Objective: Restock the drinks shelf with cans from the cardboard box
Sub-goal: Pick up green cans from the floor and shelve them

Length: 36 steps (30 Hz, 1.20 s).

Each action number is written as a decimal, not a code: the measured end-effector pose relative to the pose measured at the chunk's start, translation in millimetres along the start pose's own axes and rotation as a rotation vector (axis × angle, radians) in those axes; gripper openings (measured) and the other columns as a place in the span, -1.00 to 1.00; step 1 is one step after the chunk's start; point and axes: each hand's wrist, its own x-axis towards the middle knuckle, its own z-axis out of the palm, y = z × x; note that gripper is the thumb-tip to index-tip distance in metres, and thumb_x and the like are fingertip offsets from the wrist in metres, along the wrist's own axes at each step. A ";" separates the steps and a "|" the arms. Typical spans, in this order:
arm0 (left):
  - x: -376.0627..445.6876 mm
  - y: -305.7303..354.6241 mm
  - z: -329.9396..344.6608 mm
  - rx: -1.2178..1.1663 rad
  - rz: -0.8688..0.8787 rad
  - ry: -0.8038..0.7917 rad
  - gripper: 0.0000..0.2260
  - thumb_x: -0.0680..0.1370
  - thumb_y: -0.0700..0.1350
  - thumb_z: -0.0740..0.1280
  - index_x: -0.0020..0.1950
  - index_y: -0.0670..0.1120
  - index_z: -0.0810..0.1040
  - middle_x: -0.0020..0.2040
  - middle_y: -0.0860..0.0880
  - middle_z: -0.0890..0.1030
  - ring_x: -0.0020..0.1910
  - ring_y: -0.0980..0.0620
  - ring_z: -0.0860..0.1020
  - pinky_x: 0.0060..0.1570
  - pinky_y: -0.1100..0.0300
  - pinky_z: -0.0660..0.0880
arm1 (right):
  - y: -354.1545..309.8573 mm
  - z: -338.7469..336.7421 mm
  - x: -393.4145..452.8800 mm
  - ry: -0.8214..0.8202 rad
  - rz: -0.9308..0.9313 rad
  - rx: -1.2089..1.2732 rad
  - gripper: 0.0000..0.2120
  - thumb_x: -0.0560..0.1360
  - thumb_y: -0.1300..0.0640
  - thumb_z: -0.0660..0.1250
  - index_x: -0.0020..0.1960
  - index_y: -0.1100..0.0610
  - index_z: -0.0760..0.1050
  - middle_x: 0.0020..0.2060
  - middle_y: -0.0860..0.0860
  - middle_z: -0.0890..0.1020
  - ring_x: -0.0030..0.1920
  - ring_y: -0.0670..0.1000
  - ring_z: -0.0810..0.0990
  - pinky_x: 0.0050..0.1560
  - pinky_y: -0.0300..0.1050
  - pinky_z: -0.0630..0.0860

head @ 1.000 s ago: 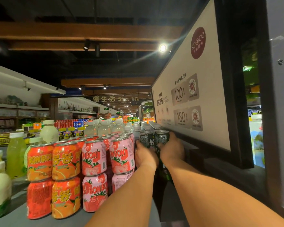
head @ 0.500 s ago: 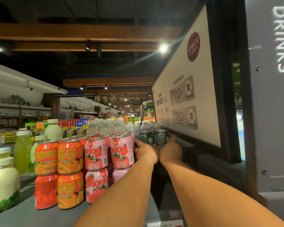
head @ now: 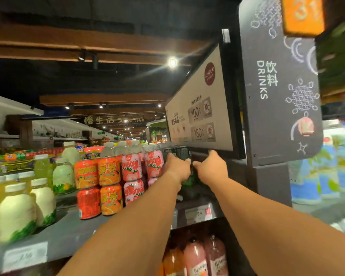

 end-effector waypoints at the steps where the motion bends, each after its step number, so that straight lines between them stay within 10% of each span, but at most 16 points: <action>1: -15.3 -2.3 -6.7 0.014 0.027 -0.027 -0.29 0.61 0.04 0.33 0.63 -0.12 0.03 0.54 -0.20 0.33 0.46 -0.26 0.36 0.42 -0.10 0.38 | 1.5 -10.3 -19.1 0.021 -0.003 -0.011 -0.42 0.50 0.01 0.43 0.42 0.17 0.32 0.22 0.15 0.56 0.23 0.19 0.53 0.15 0.05 0.51; 13: -216.2 -84.1 -32.3 0.322 0.361 -0.335 -0.28 0.59 0.04 0.38 0.65 -0.04 0.09 0.59 -0.12 0.25 0.55 -0.16 0.26 0.49 0.01 0.24 | 89.3 -117.6 -246.9 0.138 0.197 -0.269 -0.45 0.49 -0.04 0.39 0.39 0.15 0.37 0.25 0.15 0.56 0.26 0.21 0.49 0.11 -0.01 0.42; 23: -451.1 -281.8 71.3 0.516 0.064 -0.758 -0.28 0.54 0.08 0.41 0.61 -0.11 0.20 0.49 -0.18 0.38 0.45 -0.18 0.39 0.42 0.05 0.35 | 293.5 -162.4 -508.6 0.022 0.668 -0.435 -0.54 0.43 0.00 0.41 0.24 0.18 0.42 0.13 0.23 0.59 0.14 0.25 0.57 0.07 0.06 0.52; 36: -648.0 -297.5 160.4 0.635 -0.035 -1.074 -0.28 0.57 0.08 0.37 0.63 -0.05 0.12 0.53 -0.16 0.31 0.48 -0.21 0.34 0.44 -0.03 0.34 | 376.9 -246.6 -675.3 -0.069 0.890 -0.521 -0.38 0.49 -0.12 0.35 0.45 0.09 0.27 0.28 0.08 0.49 0.23 0.14 0.52 0.15 0.04 0.50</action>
